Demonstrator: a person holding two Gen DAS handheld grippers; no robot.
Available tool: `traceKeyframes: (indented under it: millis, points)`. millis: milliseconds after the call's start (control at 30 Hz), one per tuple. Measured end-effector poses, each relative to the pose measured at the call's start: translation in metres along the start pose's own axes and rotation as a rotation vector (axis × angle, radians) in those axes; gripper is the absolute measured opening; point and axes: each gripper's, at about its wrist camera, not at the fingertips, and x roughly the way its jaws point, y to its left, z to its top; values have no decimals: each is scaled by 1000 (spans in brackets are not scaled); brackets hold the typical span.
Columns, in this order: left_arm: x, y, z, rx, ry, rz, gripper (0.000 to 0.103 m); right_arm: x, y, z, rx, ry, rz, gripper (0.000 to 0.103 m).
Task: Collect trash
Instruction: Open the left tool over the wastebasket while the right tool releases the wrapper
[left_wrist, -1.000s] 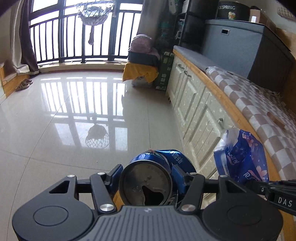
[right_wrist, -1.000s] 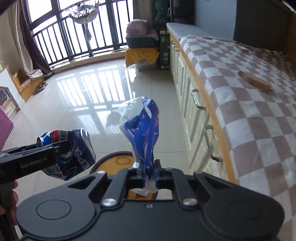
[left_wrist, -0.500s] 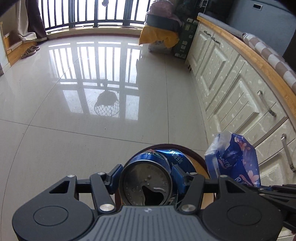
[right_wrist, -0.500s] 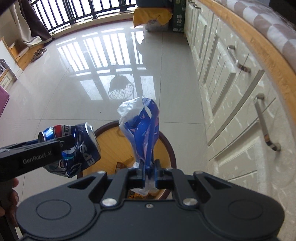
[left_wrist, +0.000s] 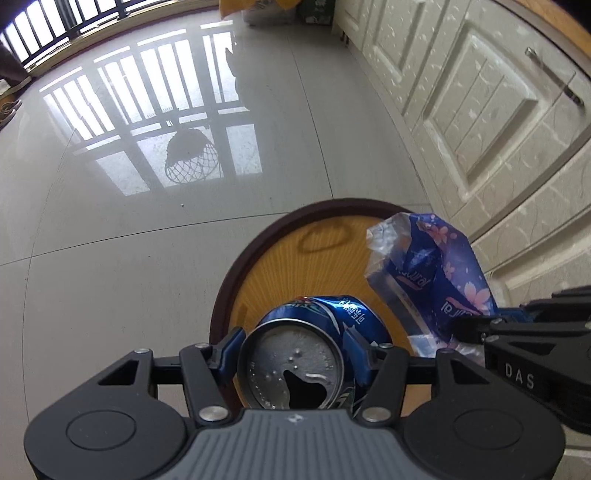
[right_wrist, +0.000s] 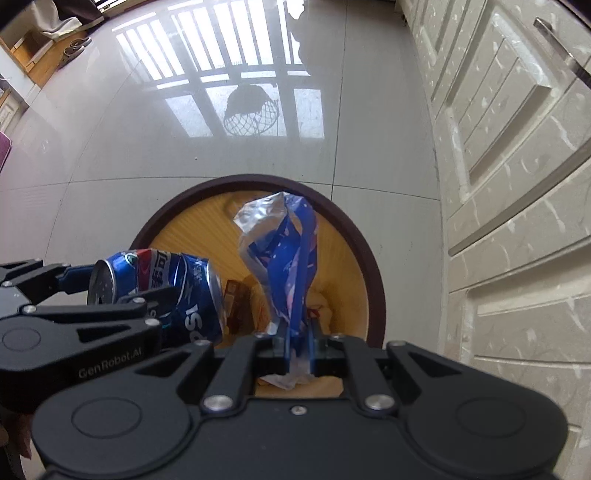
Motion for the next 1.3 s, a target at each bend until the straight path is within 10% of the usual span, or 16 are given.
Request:
traceKeyframes:
  millis: [767, 1067, 1300]
  points:
    - [30, -10, -8, 143, 138, -25, 59, 20, -15, 13, 12, 36, -22, 10]
    - [33, -10, -12, 156, 166, -25, 77, 22, -15, 13, 3, 39, 0, 11]
    - [31, -5, -11, 131, 155, -23, 93, 27, -7, 7, -90, 45, -2, 56]
